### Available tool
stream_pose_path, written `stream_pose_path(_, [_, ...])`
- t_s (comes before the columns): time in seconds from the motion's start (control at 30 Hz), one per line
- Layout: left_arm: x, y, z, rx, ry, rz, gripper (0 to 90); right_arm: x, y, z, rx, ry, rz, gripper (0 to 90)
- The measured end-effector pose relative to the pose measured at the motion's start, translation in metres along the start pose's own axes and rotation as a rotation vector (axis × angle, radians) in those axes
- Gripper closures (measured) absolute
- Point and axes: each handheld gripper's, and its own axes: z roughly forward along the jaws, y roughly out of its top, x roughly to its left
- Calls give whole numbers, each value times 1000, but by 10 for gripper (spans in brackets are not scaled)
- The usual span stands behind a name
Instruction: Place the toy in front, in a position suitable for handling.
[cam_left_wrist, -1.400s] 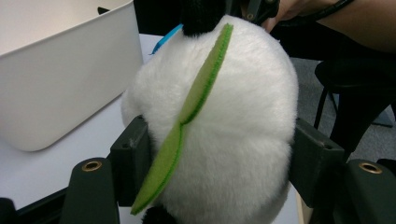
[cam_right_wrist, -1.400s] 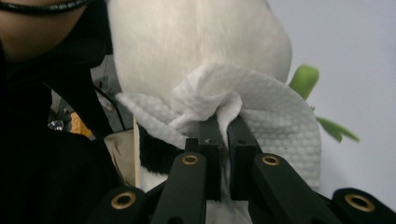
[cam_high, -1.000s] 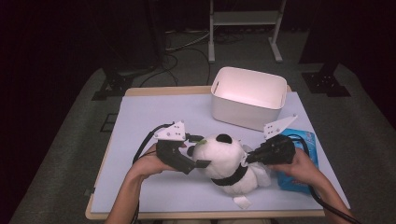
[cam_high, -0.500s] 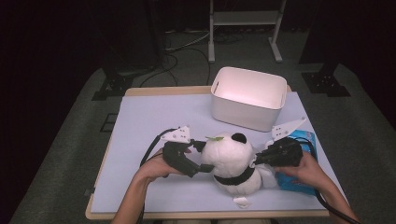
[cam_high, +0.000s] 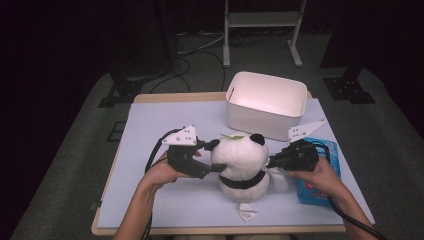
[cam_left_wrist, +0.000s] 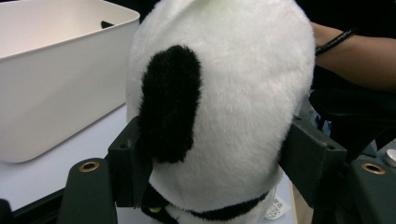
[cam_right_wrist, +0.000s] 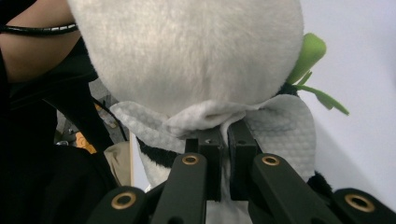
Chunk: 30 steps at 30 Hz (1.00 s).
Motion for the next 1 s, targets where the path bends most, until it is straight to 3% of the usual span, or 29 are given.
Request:
stream_pose_path(0.17, [2, -4, -3, 1, 5, -5, 312, 0, 5, 1, 5, -4, -9, 861])
stream_pose_path(0.4, [3, -7, -3, 38, 25, -7, 300, -2, 1, 1, 17, -3, 6, 860])
stream_pose_path(0.57, [4, -9, -1, 19, 11, -24, 255, -4, -3, 0, 9, 2, 17, 860])
stream_pose_path(1.0, [2, -8, 2, 22, 4, -6, 267, 5, 14, -17, -24, -10, -24, 859])
